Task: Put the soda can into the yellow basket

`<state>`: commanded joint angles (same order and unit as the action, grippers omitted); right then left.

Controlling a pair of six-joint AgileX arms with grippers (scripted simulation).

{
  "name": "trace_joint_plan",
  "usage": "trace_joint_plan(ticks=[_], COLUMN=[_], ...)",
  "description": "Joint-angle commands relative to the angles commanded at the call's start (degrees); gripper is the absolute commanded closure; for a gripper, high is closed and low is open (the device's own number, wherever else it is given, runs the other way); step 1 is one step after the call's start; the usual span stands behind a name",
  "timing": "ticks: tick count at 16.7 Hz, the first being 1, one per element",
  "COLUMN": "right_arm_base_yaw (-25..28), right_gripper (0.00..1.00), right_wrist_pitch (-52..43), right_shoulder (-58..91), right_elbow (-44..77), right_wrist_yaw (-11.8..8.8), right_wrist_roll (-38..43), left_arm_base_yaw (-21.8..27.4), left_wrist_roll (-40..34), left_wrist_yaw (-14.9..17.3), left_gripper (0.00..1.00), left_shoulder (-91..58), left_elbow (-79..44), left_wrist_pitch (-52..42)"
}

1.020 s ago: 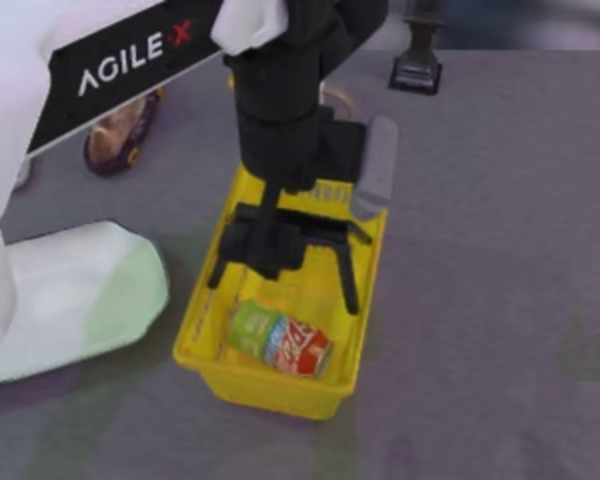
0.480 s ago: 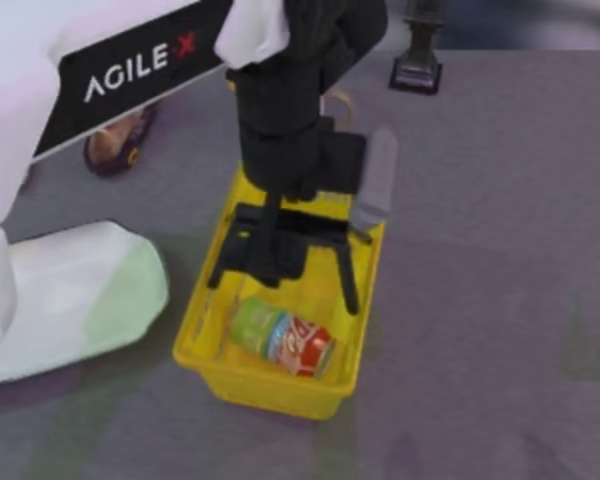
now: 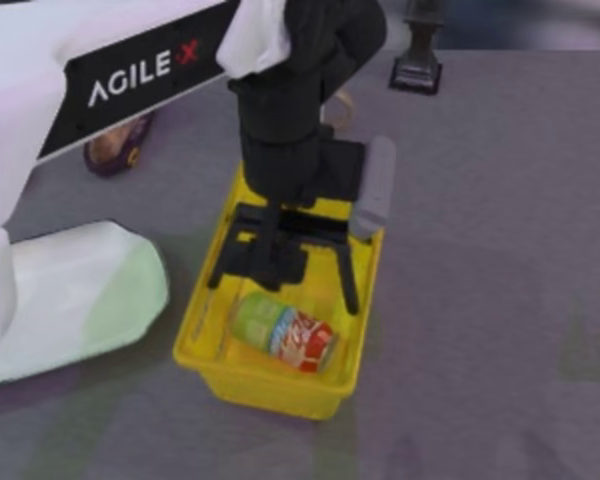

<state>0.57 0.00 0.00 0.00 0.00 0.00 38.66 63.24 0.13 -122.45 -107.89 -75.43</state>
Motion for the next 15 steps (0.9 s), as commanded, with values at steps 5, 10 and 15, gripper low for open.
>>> trace_joint_plan(ticks=[5, 10, 15], right_arm_base_yaw=[0.0, 0.0, 0.0], right_gripper=[0.0, 0.0, 0.0], right_wrist_pitch=[0.0, 0.0, 0.0], right_shoulder=[0.0, 0.0, 0.0], right_elbow=[0.0, 0.0, 0.0], right_wrist_yaw=[0.0, 0.0, 0.0], right_wrist_roll=[0.0, 0.0, 0.0], left_arm_base_yaw=[0.0, 0.0, 0.0], left_wrist_roll=[0.0, 0.0, 0.0], left_wrist_yaw=[0.0, 0.0, 0.0], left_gripper=[0.53, 0.9, 1.0], left_shoulder=[0.0, 0.0, 0.0], left_elbow=[0.0, 0.0, 0.0], left_wrist_pitch=[0.0, 0.0, 0.0])
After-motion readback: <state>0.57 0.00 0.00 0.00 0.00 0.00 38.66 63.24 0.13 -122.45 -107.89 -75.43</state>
